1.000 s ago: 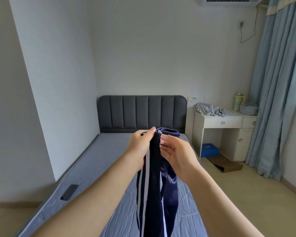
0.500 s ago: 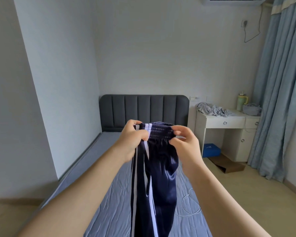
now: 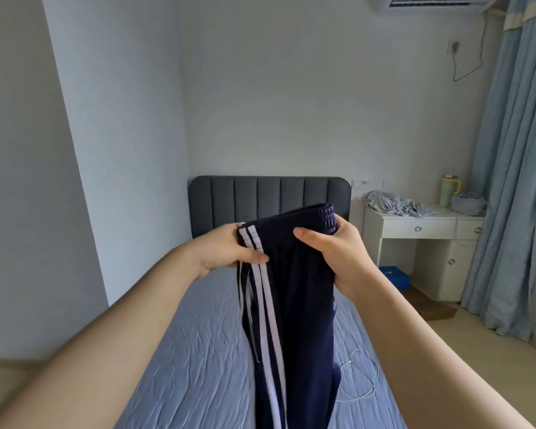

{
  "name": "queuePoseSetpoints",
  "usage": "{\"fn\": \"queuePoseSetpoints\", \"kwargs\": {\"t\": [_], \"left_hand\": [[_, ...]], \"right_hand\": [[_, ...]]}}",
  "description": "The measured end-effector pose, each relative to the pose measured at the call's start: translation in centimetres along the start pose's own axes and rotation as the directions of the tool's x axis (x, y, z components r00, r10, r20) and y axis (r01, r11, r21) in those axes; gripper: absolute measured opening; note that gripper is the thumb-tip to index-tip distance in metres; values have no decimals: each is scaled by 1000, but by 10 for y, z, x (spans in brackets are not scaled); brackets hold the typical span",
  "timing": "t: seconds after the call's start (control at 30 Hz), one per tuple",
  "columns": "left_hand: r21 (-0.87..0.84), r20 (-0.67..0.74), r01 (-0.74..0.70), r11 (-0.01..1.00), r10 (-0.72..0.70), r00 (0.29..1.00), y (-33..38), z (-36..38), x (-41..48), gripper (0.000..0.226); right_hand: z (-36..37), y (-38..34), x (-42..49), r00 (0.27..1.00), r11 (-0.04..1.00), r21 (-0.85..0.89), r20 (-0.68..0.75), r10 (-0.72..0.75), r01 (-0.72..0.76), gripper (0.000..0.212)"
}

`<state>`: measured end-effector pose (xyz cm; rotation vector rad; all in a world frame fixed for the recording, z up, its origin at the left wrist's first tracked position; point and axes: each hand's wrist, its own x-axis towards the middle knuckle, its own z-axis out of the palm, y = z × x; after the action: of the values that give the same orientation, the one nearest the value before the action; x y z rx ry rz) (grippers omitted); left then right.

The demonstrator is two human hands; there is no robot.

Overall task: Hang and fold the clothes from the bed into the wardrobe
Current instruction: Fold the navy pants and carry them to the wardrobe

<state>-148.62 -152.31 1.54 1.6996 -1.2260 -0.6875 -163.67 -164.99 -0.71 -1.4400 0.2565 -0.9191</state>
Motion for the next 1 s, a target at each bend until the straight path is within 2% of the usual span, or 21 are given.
{"fn": "queuePoseSetpoints", "kwargs": {"t": [0.1,0.17,0.23,0.3,0.37,0.4,0.47,0.53,0.57,0.67,0.77,0.83,0.93,1.0], "left_hand": [[145,-183,-36,989,62,981,2,-13,1,26],[217,-301,-56,975,121,946,3,-16,4,25],[384,-379,0,923,157,912,2,-15,7,29],[530,-431,104,841,162,888,0,-15,9,35],[537,-435,128,834,144,889,-2,-15,11,37],[453,-426,102,885,114,898,-2,-15,12,35],[156,-388,41,987,23,921,1,-11,14,35],[-96,-371,-23,995,-15,929,5,-10,17,38],[-156,-390,-64,986,-2,921,7,-10,20,42],[-90,-519,-232,968,154,841,16,-17,25,44],[37,-577,-344,938,301,760,31,-26,26,53],[165,-650,-300,940,332,684,47,-34,29,41],[160,-742,-343,926,342,577,79,-50,30,13],[174,-786,-376,910,359,503,99,-60,30,5]], "right_hand": [[-1,2,4,997,998,-61,79,-4,9,23],[-1,3,6,995,974,-227,99,1,22,25],[0,6,9,998,897,-441,56,-9,33,22],[2,9,12,998,823,-567,-14,-58,40,15],[3,11,15,989,761,-647,-77,-125,46,7],[3,11,16,985,746,-665,-101,-141,39,7],[4,11,19,982,757,-654,-143,-125,2,11],[9,9,23,982,815,-579,-172,-79,-36,10],[12,6,25,981,856,-515,-184,-54,-50,12],[25,-9,33,980,956,-288,-198,-5,-53,19],[31,-29,42,967,969,-244,-232,-104,46,17],[32,-44,52,939,944,-300,-263,-223,140,14],[36,-74,63,922,913,-338,-226,-315,229,14],[40,-92,70,914,902,-329,-195,-354,280,16]]}}
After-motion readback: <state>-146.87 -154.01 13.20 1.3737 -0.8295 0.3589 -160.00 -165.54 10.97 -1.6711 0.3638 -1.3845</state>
